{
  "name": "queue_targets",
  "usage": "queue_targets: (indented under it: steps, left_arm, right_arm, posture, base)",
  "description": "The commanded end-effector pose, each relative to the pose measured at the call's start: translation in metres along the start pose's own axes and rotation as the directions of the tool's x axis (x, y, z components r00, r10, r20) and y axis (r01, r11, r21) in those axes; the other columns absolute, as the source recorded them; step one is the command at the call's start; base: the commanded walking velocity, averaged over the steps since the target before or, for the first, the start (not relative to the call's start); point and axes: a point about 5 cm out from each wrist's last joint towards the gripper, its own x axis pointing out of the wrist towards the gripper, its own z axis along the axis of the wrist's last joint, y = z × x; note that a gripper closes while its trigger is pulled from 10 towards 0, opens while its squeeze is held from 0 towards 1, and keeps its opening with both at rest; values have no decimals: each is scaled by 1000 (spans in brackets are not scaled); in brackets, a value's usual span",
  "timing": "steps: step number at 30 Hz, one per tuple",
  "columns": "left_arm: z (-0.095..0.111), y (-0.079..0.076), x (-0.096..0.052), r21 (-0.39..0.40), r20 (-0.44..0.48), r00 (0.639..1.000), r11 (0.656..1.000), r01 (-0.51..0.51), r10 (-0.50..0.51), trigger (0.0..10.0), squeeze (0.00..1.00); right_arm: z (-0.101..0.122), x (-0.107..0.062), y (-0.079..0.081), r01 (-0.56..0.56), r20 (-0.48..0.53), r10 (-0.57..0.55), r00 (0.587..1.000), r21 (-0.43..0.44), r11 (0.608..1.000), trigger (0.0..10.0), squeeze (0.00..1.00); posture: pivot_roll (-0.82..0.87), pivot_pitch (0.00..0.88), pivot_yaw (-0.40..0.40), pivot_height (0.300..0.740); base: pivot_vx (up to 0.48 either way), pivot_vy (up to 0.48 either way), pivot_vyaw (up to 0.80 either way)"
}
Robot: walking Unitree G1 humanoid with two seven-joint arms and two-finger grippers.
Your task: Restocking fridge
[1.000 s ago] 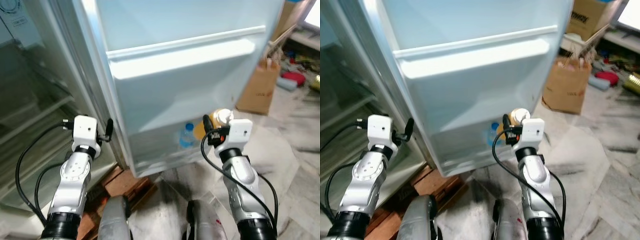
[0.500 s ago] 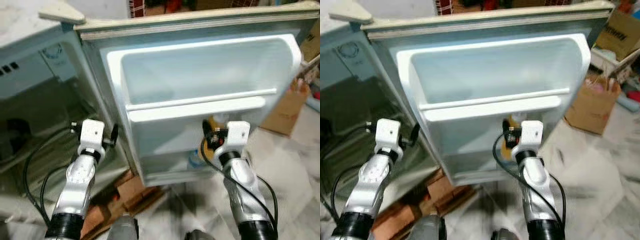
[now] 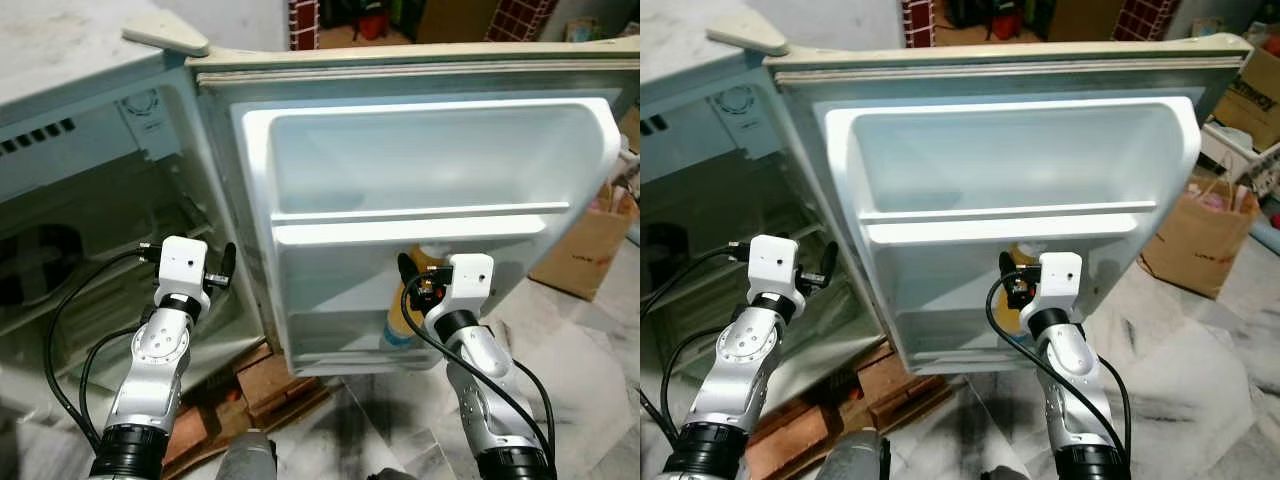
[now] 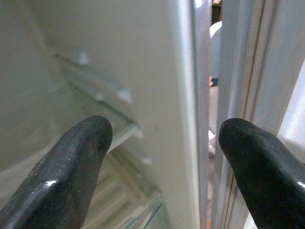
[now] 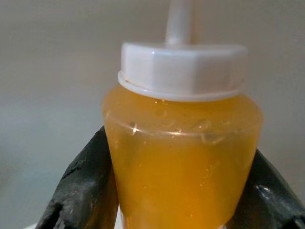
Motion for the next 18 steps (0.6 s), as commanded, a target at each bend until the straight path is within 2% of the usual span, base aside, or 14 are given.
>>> queue_targets:
  steps: [1,18]
  left_arm:
    - [0,2,-1,-7,3,1000,1000,-16,17,10000,0]
    - [0,0,-2,-1,-2,1000,1000,-7,7,10000,0]
  right_arm:
    - [15,5,6,-43,60,43,997,-5,999,10000,0]
    - [16,6,10,-71,76,71,995,0,997,10000,0]
  posture:
    - [38,23,-6,740]
    - [37,23,7,740]
  base:
    - [-304,0,0]
    - [-321,0,0]
